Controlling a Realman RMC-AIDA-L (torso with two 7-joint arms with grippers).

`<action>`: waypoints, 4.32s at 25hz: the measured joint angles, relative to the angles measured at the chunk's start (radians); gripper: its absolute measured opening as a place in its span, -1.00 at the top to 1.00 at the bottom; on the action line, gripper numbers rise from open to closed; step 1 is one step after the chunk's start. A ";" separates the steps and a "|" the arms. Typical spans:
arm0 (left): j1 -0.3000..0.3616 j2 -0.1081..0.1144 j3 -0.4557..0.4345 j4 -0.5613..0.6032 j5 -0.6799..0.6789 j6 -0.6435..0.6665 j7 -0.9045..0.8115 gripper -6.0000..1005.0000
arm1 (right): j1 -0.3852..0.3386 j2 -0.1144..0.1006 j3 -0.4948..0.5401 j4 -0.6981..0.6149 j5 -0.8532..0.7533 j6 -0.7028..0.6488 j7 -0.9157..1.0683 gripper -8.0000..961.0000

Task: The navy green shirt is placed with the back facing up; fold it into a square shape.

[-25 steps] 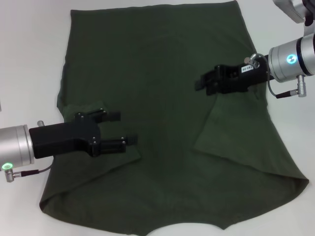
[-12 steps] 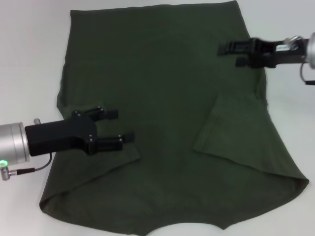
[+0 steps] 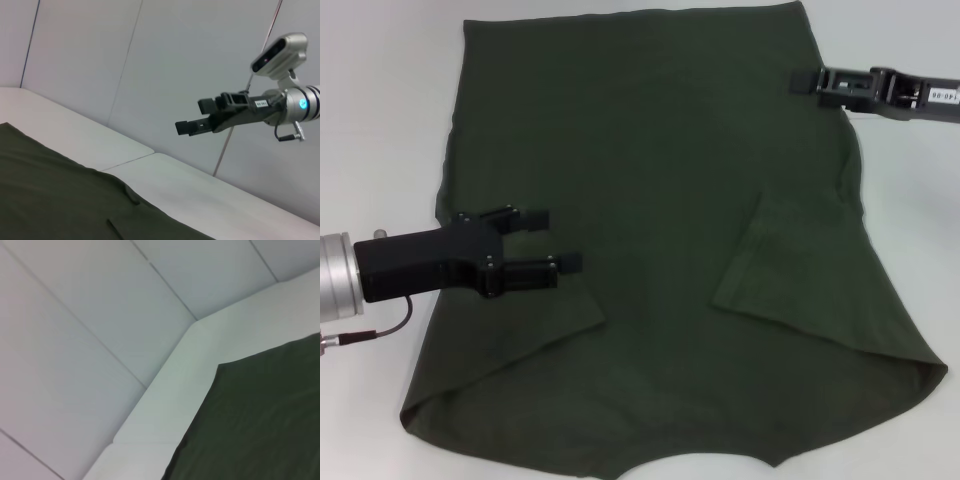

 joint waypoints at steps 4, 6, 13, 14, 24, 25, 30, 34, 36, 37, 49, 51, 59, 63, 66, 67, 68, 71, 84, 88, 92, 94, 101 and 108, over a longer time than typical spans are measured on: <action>-0.002 0.001 0.000 0.001 -0.001 0.002 -0.010 -0.81 | -0.016 0.005 -0.005 -0.001 -0.002 -0.002 -0.131 -0.92; -0.004 0.002 0.000 0.001 -0.001 0.004 -0.015 -0.81 | -0.027 0.010 -0.008 -0.002 -0.003 0.001 -0.226 -0.92; -0.008 0.009 0.000 0.010 0.001 0.012 -0.050 -0.81 | -0.064 0.031 -0.020 -0.004 -0.006 0.005 -0.481 -0.92; -0.008 0.010 0.000 0.012 0.003 0.012 -0.056 -0.81 | -0.068 0.033 -0.026 -0.004 -0.006 0.002 -0.503 -0.92; 0.033 0.025 -0.001 0.098 0.009 0.012 -0.167 -0.81 | -0.084 0.046 -0.161 -0.001 -0.039 -0.028 -0.543 -0.92; 0.044 0.026 -0.004 0.121 0.018 0.014 -0.198 -0.81 | -0.081 0.050 -0.164 -0.001 -0.051 -0.031 -0.539 -0.92; 0.055 0.032 -0.036 0.183 0.097 0.039 -0.324 -0.81 | -0.071 0.055 -0.165 -0.003 -0.071 -0.068 -0.534 -0.92; 0.050 0.048 -0.089 0.206 0.195 0.070 -0.473 -0.81 | -0.064 0.051 -0.165 -0.004 -0.072 -0.097 -0.533 -0.92; 0.049 0.053 -0.105 0.218 0.233 0.083 -0.526 -0.81 | -0.063 0.050 -0.166 -0.004 -0.072 -0.098 -0.533 -0.92; 0.050 0.054 -0.115 0.225 0.260 0.092 -0.556 -0.81 | -0.063 0.050 -0.166 -0.004 -0.072 -0.097 -0.534 -0.92; 0.062 0.065 -0.198 0.242 0.467 0.126 -0.770 -0.81 | -0.041 0.049 -0.185 -0.003 -0.090 -0.103 -0.534 -0.92; 0.065 0.065 -0.211 0.242 0.489 0.126 -0.784 -0.81 | -0.038 0.052 -0.185 -0.004 -0.099 -0.103 -0.534 -0.92; 0.093 0.061 -0.255 0.240 0.533 0.120 -0.804 -0.81 | -0.030 0.056 -0.190 -0.003 -0.108 -0.103 -0.542 -0.92; 0.098 0.058 -0.258 0.221 0.542 0.114 -0.804 -0.81 | -0.027 0.056 -0.195 -0.003 -0.108 -0.102 -0.543 -0.92; 0.097 0.058 -0.258 0.200 0.544 0.105 -0.805 -0.81 | -0.026 0.056 -0.197 -0.003 -0.108 -0.102 -0.544 -0.92; 0.097 0.058 -0.258 0.191 0.546 0.101 -0.805 -0.81 | -0.026 0.056 -0.198 -0.003 -0.108 -0.102 -0.544 -0.92; 0.096 0.058 -0.258 0.183 0.548 0.095 -0.805 -0.81 | -0.026 0.056 -0.198 -0.003 -0.108 -0.102 -0.544 -0.92; 0.094 0.058 -0.255 0.166 0.558 0.073 -0.805 -0.81 | -0.026 0.054 -0.200 -0.003 -0.109 -0.102 -0.544 -0.92; 0.090 0.059 -0.251 0.121 0.574 0.025 -0.805 -0.81 | -0.014 0.052 -0.207 -0.003 -0.136 -0.097 -0.536 -0.92; 0.088 0.060 -0.249 0.113 0.574 0.024 -0.805 -0.81 | -0.012 0.050 -0.207 -0.003 -0.136 -0.098 -0.536 -0.92; 0.085 0.060 -0.246 0.098 0.574 0.009 -0.806 -0.81 | -0.011 0.050 -0.206 -0.003 -0.136 -0.098 -0.536 -0.92; 0.084 0.059 -0.238 0.089 0.575 0.002 -0.806 -0.81 | -0.011 0.050 -0.206 -0.003 -0.136 -0.097 -0.536 -0.92; 0.074 0.060 -0.225 0.059 0.575 -0.004 -0.806 -0.81 | -0.010 0.050 -0.206 -0.003 -0.136 -0.097 -0.536 -0.92; 0.056 0.064 -0.200 0.025 0.576 -0.001 -0.807 -0.81 | -0.008 0.050 -0.207 -0.003 -0.136 -0.097 -0.538 -0.91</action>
